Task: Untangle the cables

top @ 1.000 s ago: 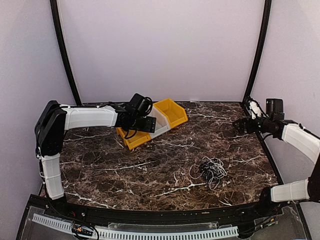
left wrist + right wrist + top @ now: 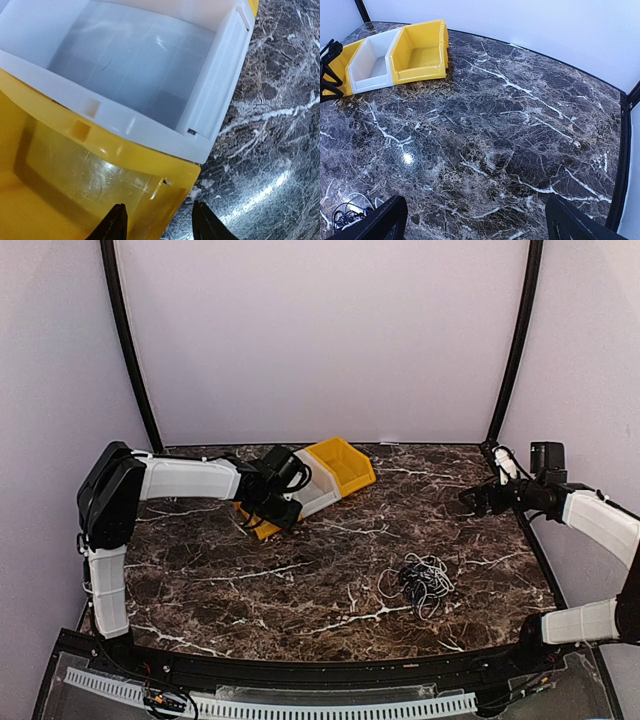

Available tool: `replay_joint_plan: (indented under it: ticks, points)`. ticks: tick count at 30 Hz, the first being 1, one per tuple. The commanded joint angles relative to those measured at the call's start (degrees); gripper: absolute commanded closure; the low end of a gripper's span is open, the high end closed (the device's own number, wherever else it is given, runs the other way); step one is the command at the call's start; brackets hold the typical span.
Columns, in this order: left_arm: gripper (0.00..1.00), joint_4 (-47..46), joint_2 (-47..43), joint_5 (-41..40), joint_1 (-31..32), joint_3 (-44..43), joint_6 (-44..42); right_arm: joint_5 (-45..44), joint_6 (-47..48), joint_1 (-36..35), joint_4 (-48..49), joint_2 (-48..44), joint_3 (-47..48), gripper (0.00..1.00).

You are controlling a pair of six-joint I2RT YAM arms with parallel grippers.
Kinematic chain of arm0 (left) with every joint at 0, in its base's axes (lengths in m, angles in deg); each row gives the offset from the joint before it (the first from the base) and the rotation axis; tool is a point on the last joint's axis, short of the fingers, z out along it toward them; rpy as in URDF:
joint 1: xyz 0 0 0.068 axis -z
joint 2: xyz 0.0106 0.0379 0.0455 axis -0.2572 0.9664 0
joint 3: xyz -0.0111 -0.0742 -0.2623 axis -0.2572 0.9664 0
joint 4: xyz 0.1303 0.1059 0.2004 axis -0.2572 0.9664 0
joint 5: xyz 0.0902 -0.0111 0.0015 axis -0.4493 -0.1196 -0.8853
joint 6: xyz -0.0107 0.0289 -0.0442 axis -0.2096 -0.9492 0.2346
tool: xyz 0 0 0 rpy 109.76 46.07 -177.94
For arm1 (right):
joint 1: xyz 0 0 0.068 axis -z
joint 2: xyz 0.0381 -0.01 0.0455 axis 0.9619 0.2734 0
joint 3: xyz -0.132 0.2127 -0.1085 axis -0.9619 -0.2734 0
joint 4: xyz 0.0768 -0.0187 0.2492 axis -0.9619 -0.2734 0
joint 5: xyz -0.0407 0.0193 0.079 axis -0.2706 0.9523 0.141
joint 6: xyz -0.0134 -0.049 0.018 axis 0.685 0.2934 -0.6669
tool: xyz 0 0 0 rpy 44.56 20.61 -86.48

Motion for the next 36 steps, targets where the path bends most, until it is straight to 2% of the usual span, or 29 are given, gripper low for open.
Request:
replay_joint_plan:
  ticks: [1, 2, 5, 7, 13, 14, 16, 18, 22, 25, 29, 30, 33, 36]
  points:
    - [0.57, 4.98, -4.44, 3.46, -0.17, 4.65, -6.3, 1.6, 0.77, -0.16, 0.49, -0.12, -0.62, 0.01]
    - [0.58, 4.77, -6.4, 3.5, -0.15, 6.82, -6.67, 1.65, 0.87, -0.16, 0.56, -0.04, -0.68, 0.01]
    - [0.72, 3.84, -10.91, 3.75, -0.29, 11.23, -8.61, 1.28, 0.74, -0.16, 0.78, 0.57, -0.54, 0.01]
    - [0.76, 3.64, -12.65, 3.51, -0.24, 13.98, -9.51, 1.44, 0.88, -0.2, 0.69, 1.04, -0.43, 0.02]
    - [0.79, 2.22, -16.63, 2.28, -0.23, 19.97, -13.57, 4.93, 4.7, -0.25, -1.82, 0.64, -0.17, 0.03]
    - [0.78, 1.91, -17.01, 2.22, -0.27, 20.61, -14.08, 5.82, 5.83, -0.25, -2.57, 0.12, -0.16, 0.04]
    - [0.65, 0.41, -18.4, 2.52, -0.19, 20.99, -15.47, 7.81, 8.36, -0.25, -4.05, -0.78, -0.37, 0.05]
    - [0.56, -1.66, -20.38, 3.79, 0.0, 21.2, -16.49, 10.04, 11.15, -0.25, -6.13, -1.92, -0.36, 0.06]
    - [0.47, -5.33, -25.68, 5.75, 0.46, 20.73, -16.3, 12.53, 16.66, -0.69, -11.88, -4.44, 0.88, 0.09]
    - [0.42, -7.03, -30.51, 0.38, 0.4, 20.28, -11.74, 11.8, 22.89, -2.44, -18.17, -6.25, 2.01, 0.11]
    - [0.33, -1.8, -34.47, -13.87, 0.35, 18.92, 2.63, 8.23, 29.15, -6.72, -24.31, -8.23, 2.18, 0.13]
    - [0.31, 0.97, -35.75, -17.58, 0.28, 18.98, 8.55, 7.43, 30.21, -7.73, -25.46, -8.36, 2.01, 0.13]
    - [0.17, 3.94, -38.55, -19.49, -1.18, 21.66, 17.83, 4.23, 32.25, -12.82, -27.48, -8.17, 0.85, 0.12]
    - [0.13, 4.15, -40.86, -17.03, -4.06, 26.44, 25.05, -1.58, 32.64, -19.71, -27.61, -6.17, -0.65, 0.11]
